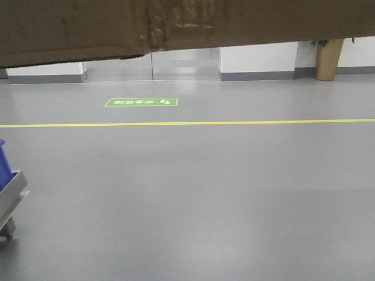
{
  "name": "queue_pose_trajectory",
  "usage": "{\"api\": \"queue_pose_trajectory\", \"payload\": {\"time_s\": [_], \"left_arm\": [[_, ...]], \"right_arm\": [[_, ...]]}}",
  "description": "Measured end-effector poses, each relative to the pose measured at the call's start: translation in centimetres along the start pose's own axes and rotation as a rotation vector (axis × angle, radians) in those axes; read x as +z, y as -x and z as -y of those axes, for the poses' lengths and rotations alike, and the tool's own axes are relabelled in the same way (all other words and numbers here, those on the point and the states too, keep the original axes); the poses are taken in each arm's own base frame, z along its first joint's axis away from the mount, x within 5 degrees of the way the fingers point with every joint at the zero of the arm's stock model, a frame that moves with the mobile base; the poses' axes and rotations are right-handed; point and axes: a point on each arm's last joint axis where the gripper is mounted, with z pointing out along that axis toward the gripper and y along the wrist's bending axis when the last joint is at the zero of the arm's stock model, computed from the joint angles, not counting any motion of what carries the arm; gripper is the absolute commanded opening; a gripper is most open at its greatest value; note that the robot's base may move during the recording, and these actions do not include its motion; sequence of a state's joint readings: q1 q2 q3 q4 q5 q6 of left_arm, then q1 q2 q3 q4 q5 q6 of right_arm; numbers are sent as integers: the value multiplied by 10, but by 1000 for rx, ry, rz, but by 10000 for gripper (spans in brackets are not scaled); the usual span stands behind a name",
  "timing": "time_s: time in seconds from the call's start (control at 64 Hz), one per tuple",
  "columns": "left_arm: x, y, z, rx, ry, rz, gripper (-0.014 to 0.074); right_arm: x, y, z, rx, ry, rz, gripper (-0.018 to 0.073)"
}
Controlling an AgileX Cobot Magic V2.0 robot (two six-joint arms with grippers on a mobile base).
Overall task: Grab carton from right shelf to conveyor
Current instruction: 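Hold the carton with both grippers while the base drives across the floor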
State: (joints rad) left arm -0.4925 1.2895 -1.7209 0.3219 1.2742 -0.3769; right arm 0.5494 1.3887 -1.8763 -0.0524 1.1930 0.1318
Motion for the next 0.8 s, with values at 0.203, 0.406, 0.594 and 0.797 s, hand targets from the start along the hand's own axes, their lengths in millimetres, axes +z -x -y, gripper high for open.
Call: {"api": "queue_pose_trajectory", "payload": {"time_s": [0.203, 0.406, 0.594, 0.797], "left_arm": [[0, 0, 0, 1, 2, 1, -20], [0, 0, -1, 3, 8, 3, -20], [0, 0, -1, 4, 11, 4, -20], [0, 0, -1, 4, 13, 5, -20]], "right_arm": [[0, 0, 0, 0, 0, 0, -67], [0, 1, 0, 0, 1, 7, -67], [0, 1, 0, 1, 3, 9, -67], [0, 1, 0, 2, 5, 11, -67]]}}
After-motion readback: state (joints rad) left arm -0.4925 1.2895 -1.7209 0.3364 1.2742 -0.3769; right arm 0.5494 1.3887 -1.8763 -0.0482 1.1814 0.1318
